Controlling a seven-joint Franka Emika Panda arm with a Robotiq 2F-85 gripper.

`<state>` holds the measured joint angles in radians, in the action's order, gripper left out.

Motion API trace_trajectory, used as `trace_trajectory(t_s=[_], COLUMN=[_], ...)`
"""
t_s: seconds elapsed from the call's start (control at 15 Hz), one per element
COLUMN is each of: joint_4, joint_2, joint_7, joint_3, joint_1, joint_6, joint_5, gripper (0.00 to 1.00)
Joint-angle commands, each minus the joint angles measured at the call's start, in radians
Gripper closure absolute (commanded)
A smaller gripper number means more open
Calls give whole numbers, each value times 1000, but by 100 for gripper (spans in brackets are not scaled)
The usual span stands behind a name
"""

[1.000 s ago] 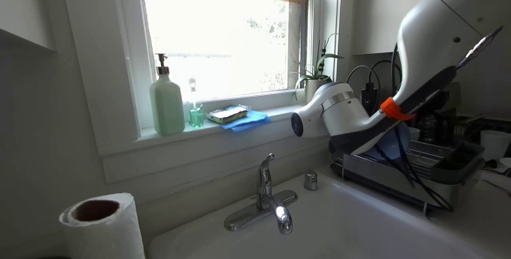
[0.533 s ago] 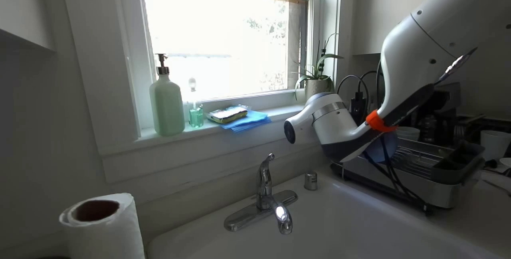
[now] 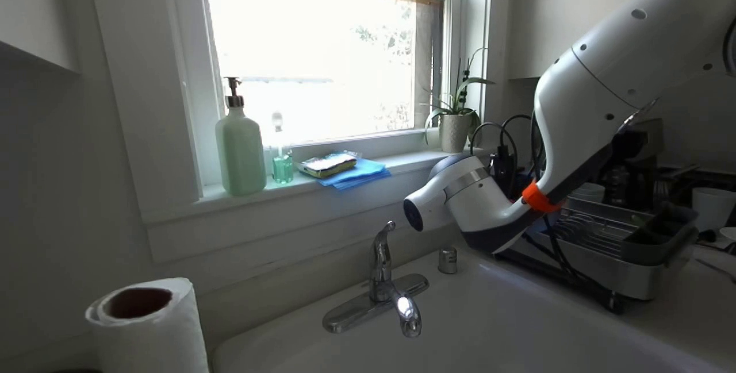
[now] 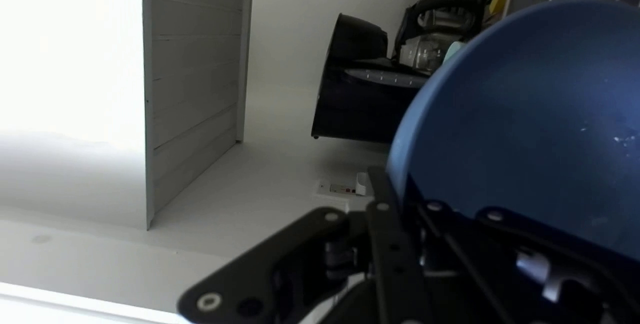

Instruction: Pick up the blue bowl and pour out all the water into the sink, put the blue bowl on the dish rack

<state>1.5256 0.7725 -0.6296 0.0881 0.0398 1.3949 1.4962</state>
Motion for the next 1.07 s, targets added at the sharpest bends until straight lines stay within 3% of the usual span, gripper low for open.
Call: trace_trajectory(t_s=[0.0, 0.27, 0.33, 0.53, 1.0], joint_4=[-1, 13, 13, 7, -12], joint_2=[21, 28, 34, 49, 49], joint_7=[39, 66, 71, 78, 89], joint_3=[8, 1, 2, 2, -8], joint_1=[-21, -30, -32, -33, -25], joint_6=[-22, -34, -39, -55, -83], joint_5=[56, 55, 54, 46, 11], gripper=[99, 99, 72, 56, 7])
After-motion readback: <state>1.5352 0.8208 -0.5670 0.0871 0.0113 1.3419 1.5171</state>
